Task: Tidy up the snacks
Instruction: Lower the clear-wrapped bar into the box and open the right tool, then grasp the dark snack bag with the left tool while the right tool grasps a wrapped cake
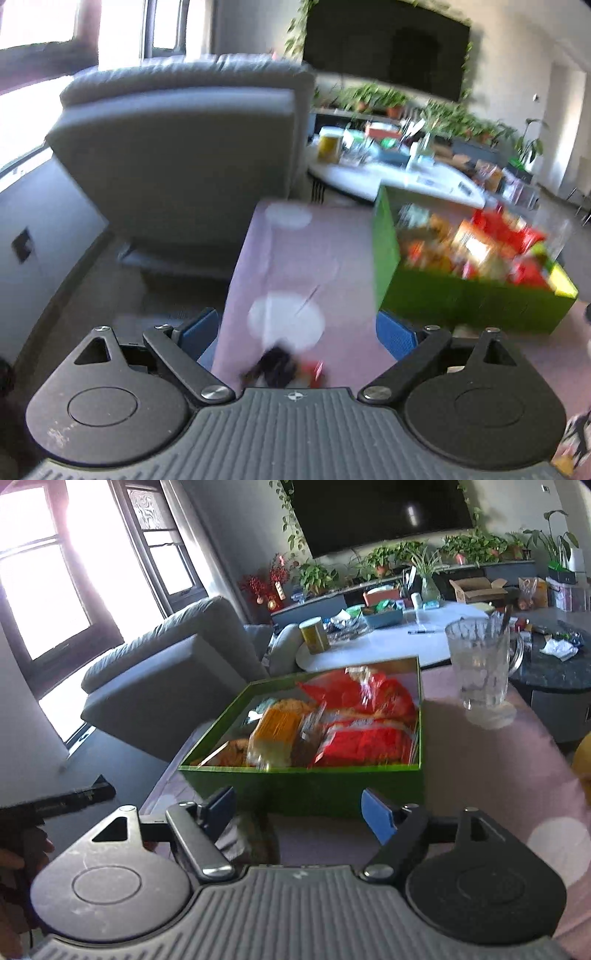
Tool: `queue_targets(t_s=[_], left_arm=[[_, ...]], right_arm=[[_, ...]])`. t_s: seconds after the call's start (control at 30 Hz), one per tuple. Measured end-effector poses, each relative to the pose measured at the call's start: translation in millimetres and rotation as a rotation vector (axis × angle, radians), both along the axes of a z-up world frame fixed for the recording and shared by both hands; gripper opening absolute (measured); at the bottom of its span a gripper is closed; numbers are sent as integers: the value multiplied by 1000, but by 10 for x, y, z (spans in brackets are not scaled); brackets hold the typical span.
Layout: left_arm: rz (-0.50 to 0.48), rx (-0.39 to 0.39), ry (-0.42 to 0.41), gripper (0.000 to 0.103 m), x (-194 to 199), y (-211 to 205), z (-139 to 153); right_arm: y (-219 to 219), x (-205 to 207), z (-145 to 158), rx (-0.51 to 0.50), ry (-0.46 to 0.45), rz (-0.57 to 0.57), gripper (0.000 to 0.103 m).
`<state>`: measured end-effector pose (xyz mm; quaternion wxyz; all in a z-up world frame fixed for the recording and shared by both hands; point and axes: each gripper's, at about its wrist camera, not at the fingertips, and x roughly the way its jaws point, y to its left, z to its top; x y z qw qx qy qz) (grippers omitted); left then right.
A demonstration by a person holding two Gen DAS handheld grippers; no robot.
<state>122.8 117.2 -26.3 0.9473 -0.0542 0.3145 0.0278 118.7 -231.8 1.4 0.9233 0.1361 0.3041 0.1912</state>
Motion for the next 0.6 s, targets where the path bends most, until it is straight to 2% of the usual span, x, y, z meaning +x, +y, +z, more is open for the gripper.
queue_targets(t_s=[0.17,0.3,0.33,0.37,0.4,0.43,0.6], left_arm=[[4,61,72,92,40,19,-329],[-14,21,102,91,159,18,-478],[-10,7,112,88,188,30,-500],[-2,-8,121,79,209,48,-521],[11,-14,119,77,232,56,-538],[16,-7,105,70,228,33,-541],[-47,-20,76,61,242,-66,-555]], right_arm=[[115,-45,-90,-34,37,25,73],[208,-81,-133,-47,52,39,73],[226,-86,-139,-52,54,44,73],[250,-83,-147,-59,57,48,73],[270,-83,-156,-66,59,51,74],[293,-75,-172,-74,62,54,74],[426,-68,-255,-115,80,93,74]])
